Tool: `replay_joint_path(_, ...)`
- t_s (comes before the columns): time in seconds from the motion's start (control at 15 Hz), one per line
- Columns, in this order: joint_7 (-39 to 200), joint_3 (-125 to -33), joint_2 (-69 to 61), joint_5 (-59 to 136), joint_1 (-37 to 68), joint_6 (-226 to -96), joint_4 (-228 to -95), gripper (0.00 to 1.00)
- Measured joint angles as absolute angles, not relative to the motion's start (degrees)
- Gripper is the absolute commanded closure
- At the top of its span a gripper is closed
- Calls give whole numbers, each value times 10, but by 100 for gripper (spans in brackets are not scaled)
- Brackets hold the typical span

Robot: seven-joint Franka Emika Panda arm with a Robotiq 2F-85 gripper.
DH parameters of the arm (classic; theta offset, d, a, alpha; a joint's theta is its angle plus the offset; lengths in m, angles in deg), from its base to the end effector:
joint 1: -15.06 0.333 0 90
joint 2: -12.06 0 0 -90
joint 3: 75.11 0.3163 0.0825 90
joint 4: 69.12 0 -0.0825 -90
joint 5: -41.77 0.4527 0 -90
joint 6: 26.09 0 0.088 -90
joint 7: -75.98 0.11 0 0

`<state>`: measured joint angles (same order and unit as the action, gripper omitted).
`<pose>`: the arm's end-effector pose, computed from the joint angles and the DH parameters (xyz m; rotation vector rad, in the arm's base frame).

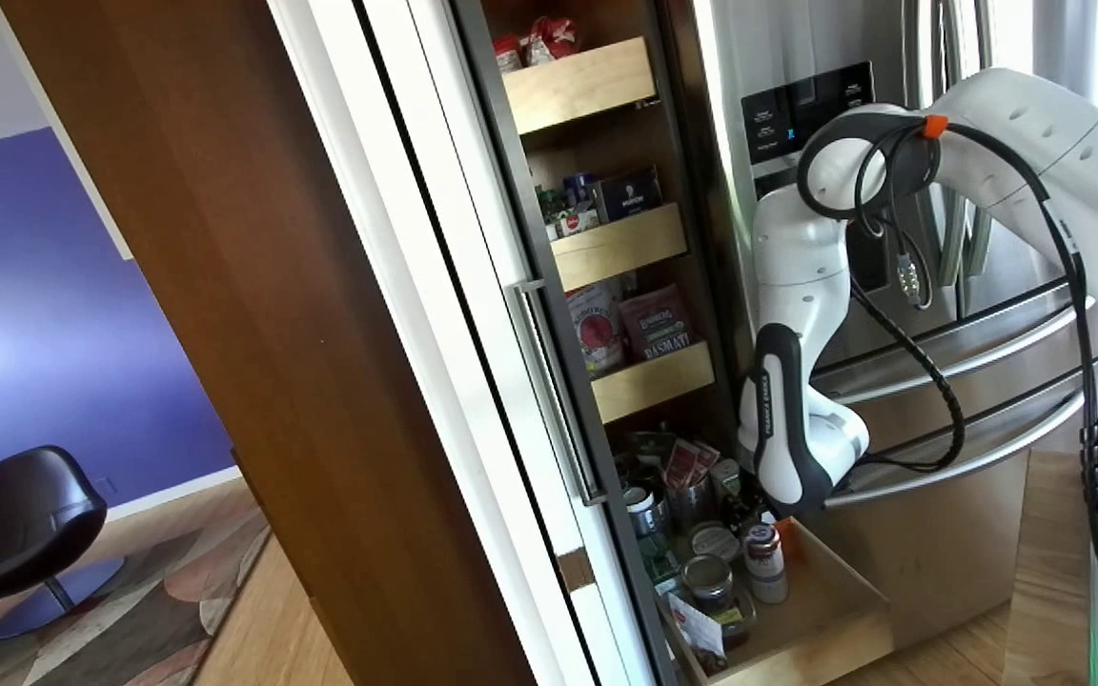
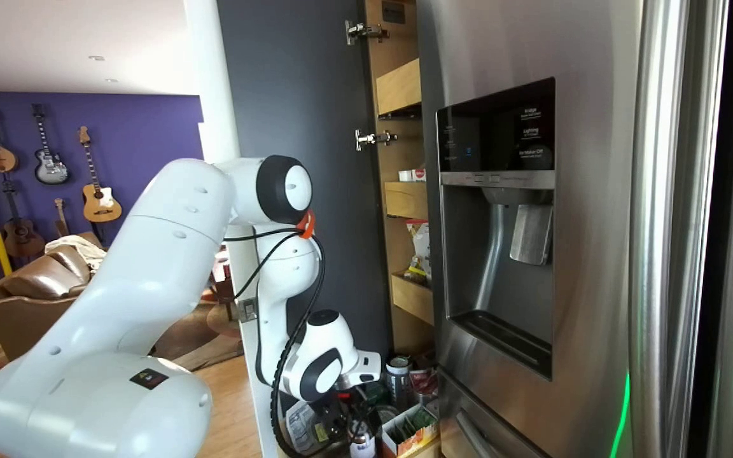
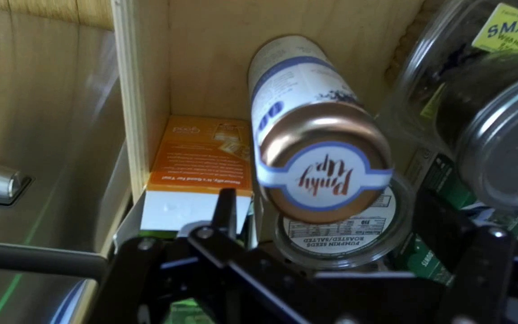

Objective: Pick up a can in the bottom fridge drawer and move it backward in the same drawer

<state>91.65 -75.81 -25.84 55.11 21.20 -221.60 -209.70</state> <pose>0.4678 0.0168 0.0023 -3.0235 0.6263 -0.4630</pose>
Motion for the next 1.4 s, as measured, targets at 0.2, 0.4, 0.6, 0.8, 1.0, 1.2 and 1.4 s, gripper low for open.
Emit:
replay_joint_path(0.2, 907, -771, -205, 551, 212, -2158, -2120, 0)
replay_joint_path(0.4, 894, -773, -149, 548, 214, -2093, -2144, 0)
replay_joint_path(0.6, 890, -794, -90, 539, 236, -2028, -2174, 0)
replay_joint_path(0.8, 915, -854, -28, 483, 289, -1969, -2205, 0)
replay_joint_path(1.0, 972, -900, 28, 378, 321, -1928, -2221, 0)
replay_joint_path(1.2, 1010, -891, 93, 310, 308, -1860, -2219, 0)
replay_joint_path(1.4, 1012, -841, 164, 312, 268, -1787, -2206, 0)
